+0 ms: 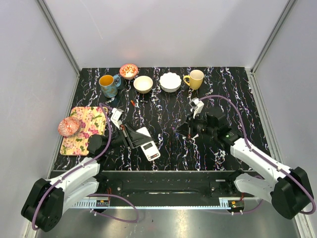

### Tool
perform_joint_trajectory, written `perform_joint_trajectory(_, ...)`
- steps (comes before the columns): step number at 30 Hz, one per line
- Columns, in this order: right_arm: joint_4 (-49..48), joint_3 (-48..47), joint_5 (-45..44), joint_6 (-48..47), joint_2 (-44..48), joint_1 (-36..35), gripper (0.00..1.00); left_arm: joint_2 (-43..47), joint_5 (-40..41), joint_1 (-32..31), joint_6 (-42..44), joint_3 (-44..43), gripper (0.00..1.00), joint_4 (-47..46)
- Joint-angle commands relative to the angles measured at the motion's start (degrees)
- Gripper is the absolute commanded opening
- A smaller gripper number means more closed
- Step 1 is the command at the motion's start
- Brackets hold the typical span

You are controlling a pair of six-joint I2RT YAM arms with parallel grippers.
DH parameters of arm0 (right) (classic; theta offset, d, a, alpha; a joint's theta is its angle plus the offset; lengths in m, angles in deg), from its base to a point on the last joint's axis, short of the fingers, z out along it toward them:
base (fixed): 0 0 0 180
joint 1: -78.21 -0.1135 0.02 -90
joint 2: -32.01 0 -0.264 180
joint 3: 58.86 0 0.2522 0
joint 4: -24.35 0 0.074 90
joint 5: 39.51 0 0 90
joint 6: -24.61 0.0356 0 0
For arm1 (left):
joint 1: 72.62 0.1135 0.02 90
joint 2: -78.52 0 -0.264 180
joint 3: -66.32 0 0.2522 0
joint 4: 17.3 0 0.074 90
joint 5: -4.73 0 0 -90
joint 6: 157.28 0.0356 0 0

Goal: Load the batteries into the remote control

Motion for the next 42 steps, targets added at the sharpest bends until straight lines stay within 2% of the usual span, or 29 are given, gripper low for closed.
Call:
perform_joint_trajectory(1,4.26,-3.23,-1.38,-3.70,-2.63,-0.27,0.00,-0.10,-0.78,0.39,-0.29,-0.14,0.00,-4.58)
perform_joint_trajectory(5,15.54,-9.65,-14.36,-10.75,-9.12,-1.41,0.00,0.77,0.27,0.39,1.37,-0.14,0.00,-0.81)
perform_joint_trajectory(8,19.86,-14.22,-18.60,-14.53,-16.68,-1.59,0.00,1.57,1.06,0.31,2.43,0.12,0.00,1.48)
perform_joint_trajectory(12,22.50,-20.72,-20.11,-17.25,-27.83,-2.03,0.00,2.27,0.89,0.39,2.00,0.56,0.00,1.66)
perform_joint_trajectory(18,23.47,-27.49,-23.27,-19.89,-39.62,-3.26,0.00,4.55,0.45,0.39,2.26,1.27,0.00,3.94)
perform_joint_trajectory(20,23.21,-28.64,-23.63,-20.60,-40.95,-3.52,0.00,5.34,0.54,0.22,2.52,1.44,0.00,4.65)
perform_joint_trajectory(24,22.50,-31.19,-23.45,-28.57,-43.76,-4.14,0.00,7.80,0.80,0.22,3.66,1.36,0.00,7.89)
perform_joint_trajectory(29,23.38,-33.65,-24.68,-31.58,-47.19,-4.14,0.00,8.95,1.24,0.31,4.63,1.44,0.00,9.39)
perform_joint_trajectory(31,24.25,-34.27,-25.47,-31.59,-48.69,-4.14,0.05,9.21,1.15,0.39,4.72,1.44,0.00,9.75)
perform_joint_trajectory(32,24.78,-34.62,-25.73,-31.41,-49.30,-4.14,0.12,9.13,0.89,0.39,4.72,1.44,0.00,9.75)
perform_joint_trajectory(35,25.58,-34.45,-25.91,-30.80,-50.89,-4.14,0.19,9.13,0.89,0.31,4.72,1.44,0.00,9.75)
perform_joint_trajectory(38,25.57,-34.62,-26.26,-29.83,-52.03,-4.14,0.22,9.13,0.89,0.31,4.72,1.36,0.00,10.01)
perform_joint_trajectory(42,26.28,-35.32,-27.14,-28.69,-51.86,-4.14,0.32,9.12,0.80,0.31,4.72,1.44,0.00,10.19)
